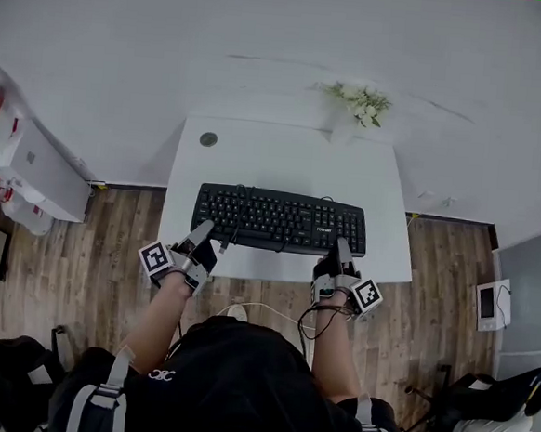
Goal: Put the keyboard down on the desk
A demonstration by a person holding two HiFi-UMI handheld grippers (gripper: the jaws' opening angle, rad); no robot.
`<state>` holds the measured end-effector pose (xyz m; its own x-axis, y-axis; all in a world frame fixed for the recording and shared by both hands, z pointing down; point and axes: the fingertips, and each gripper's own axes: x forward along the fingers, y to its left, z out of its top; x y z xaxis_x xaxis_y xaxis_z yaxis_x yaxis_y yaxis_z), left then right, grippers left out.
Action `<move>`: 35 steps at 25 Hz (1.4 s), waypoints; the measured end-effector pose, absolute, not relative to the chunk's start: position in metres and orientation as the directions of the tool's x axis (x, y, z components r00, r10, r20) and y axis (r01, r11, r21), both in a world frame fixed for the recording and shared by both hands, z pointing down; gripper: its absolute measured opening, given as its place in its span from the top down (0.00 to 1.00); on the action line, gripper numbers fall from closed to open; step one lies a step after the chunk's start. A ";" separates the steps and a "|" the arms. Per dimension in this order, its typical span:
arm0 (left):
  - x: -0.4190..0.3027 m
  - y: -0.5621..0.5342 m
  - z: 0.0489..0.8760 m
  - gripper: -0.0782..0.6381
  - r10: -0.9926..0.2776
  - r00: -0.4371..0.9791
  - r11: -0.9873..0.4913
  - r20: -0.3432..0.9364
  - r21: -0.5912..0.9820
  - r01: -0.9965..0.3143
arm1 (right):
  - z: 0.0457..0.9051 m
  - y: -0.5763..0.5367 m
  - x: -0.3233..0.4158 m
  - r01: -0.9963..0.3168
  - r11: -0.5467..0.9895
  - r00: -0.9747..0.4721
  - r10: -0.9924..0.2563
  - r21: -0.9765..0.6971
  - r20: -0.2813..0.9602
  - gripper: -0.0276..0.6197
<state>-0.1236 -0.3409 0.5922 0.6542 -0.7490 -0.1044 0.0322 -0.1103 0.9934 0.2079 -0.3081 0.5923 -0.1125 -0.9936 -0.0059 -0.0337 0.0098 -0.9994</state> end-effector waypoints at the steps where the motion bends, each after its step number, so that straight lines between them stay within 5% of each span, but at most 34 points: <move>1: -0.122 -0.349 0.595 0.77 -0.746 0.658 -0.101 -0.099 0.994 0.034 | 0.595 -0.314 0.209 -0.033 -0.001 -0.106 -0.994 -0.999 0.004 0.84; 35: -0.054 -0.456 0.664 0.76 -0.768 0.635 0.130 0.087 0.991 0.021 | 0.664 -0.428 0.279 -0.032 -0.212 -0.120 -0.969 -0.977 0.215 0.84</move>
<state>-0.0542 -0.4564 0.6641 0.6350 -0.7676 0.0868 0.0212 0.1297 0.9913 0.2791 -0.4281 0.6642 -0.1202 -0.9692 0.2148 -0.0320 -0.2124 -0.9766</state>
